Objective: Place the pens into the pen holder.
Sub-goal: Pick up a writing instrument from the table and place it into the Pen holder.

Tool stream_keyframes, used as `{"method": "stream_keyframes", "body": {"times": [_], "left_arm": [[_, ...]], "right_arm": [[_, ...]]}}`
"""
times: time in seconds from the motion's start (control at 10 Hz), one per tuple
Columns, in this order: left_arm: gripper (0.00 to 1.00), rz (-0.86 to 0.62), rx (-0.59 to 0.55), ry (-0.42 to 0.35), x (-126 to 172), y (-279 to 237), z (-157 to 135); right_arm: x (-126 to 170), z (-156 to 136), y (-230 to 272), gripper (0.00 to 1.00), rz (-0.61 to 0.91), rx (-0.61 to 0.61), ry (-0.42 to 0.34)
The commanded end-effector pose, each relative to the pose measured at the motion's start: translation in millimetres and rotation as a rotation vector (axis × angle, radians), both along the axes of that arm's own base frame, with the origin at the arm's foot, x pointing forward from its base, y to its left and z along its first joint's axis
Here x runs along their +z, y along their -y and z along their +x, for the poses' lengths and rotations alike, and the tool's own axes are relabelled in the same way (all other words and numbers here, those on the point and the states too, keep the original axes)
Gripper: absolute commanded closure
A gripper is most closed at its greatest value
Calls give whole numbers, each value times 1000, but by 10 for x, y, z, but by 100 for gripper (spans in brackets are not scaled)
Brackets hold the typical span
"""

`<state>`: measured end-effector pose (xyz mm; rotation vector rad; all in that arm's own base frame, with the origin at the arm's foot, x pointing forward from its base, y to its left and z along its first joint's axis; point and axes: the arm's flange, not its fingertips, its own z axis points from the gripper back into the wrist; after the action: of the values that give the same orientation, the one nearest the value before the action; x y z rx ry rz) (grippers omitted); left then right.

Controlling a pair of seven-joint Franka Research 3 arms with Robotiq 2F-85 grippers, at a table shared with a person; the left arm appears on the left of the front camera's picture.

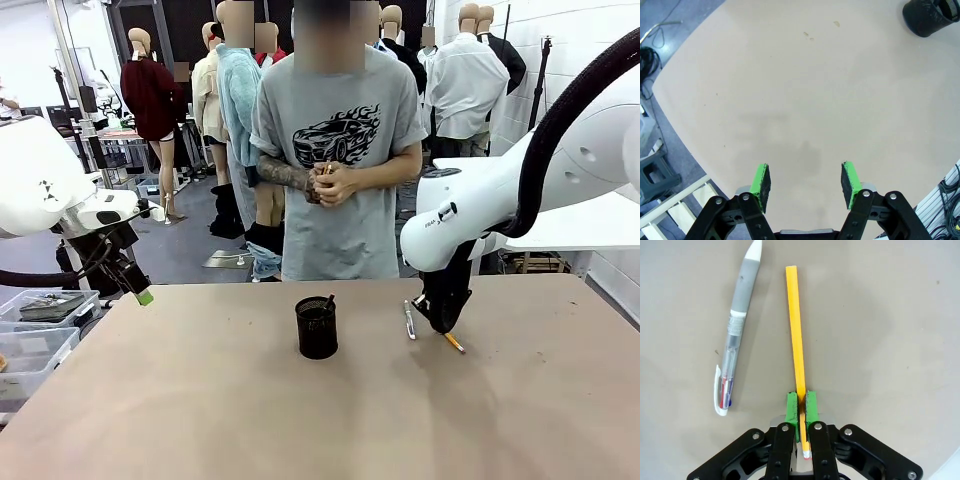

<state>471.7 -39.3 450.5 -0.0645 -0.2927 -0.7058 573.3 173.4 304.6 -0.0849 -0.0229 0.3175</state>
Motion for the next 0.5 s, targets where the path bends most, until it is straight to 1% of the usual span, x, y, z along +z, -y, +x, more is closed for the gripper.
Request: {"method": "stream_keyframes", "body": {"times": [0.0,0.2,0.4], "left_arm": [[26,-4,-15,12,-5,-30,12],[26,-4,-15,12,-5,-30,12],[26,-4,-15,12,-5,-30,12]], "right_arm": [[-36,47,19,100,14,21,-41],[-7,-7,31,100,26,39,-45],[209,-170,145,100,86,60,0]]}}
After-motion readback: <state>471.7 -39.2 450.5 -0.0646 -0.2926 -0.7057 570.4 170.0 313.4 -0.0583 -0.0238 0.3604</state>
